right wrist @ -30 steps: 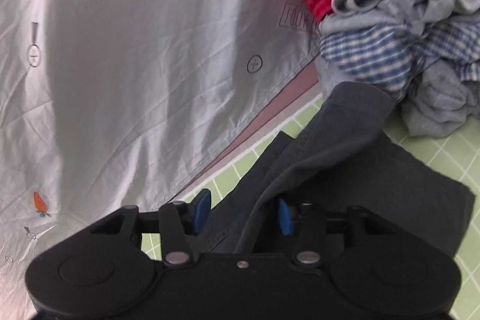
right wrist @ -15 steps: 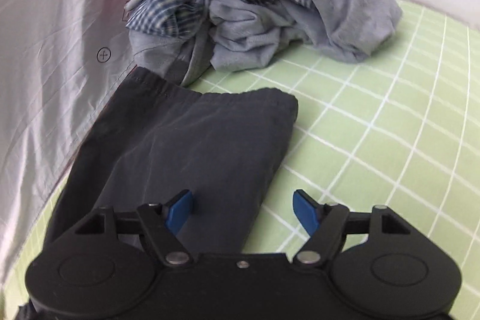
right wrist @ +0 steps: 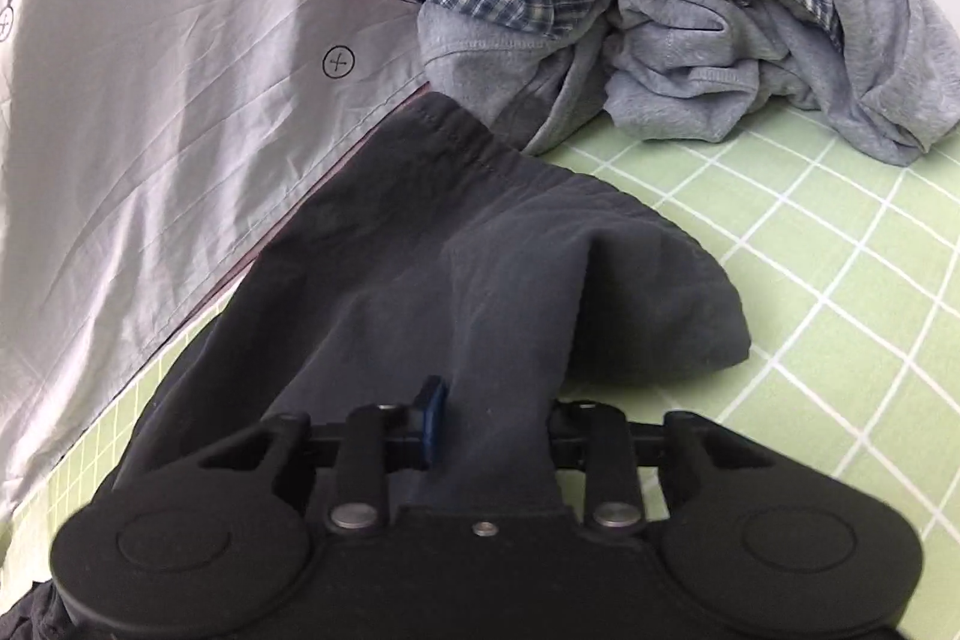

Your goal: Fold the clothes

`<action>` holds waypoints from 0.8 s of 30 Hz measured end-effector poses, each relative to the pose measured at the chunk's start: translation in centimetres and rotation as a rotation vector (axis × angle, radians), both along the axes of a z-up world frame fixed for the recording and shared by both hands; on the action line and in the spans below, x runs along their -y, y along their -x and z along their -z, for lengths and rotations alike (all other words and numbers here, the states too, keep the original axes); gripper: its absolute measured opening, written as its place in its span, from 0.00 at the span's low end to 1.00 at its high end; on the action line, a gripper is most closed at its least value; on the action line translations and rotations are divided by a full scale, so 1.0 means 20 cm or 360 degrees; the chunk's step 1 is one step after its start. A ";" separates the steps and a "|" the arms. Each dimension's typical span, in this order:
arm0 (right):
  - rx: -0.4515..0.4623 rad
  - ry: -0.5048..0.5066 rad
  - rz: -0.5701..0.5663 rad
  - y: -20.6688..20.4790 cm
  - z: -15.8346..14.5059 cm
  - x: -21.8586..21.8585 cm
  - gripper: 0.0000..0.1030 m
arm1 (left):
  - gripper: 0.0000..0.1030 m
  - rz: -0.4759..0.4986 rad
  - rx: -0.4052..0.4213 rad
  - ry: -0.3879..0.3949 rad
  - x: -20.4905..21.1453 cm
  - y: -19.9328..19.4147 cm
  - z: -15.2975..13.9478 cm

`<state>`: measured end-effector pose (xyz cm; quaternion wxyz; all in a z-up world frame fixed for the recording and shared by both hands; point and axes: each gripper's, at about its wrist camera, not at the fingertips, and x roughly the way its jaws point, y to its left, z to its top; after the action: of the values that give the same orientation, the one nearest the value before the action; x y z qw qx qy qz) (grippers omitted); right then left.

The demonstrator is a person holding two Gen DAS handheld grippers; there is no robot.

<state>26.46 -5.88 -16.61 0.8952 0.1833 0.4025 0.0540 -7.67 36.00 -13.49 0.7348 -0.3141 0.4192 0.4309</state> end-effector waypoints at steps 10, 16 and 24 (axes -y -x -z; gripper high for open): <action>-0.0021 0.0085 0.0193 0.46 -0.11 0.40 0.10 | 0.68 0.0030 -0.0020 -0.0022 0.08 0.07 -0.03; -0.0165 0.0332 0.0290 0.78 -0.10 0.73 0.19 | 0.68 0.0088 -0.0007 0.0020 0.10 0.10 0.00; 0.0081 0.0788 0.0315 0.87 -0.39 0.53 0.84 | 0.72 0.0139 0.0140 0.0038 0.11 0.06 -0.07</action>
<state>9.05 -16.52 -8.82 0.9235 -0.0043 0.3611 -0.1293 -8.90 33.73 -12.04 0.7668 -0.3230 0.4049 0.3790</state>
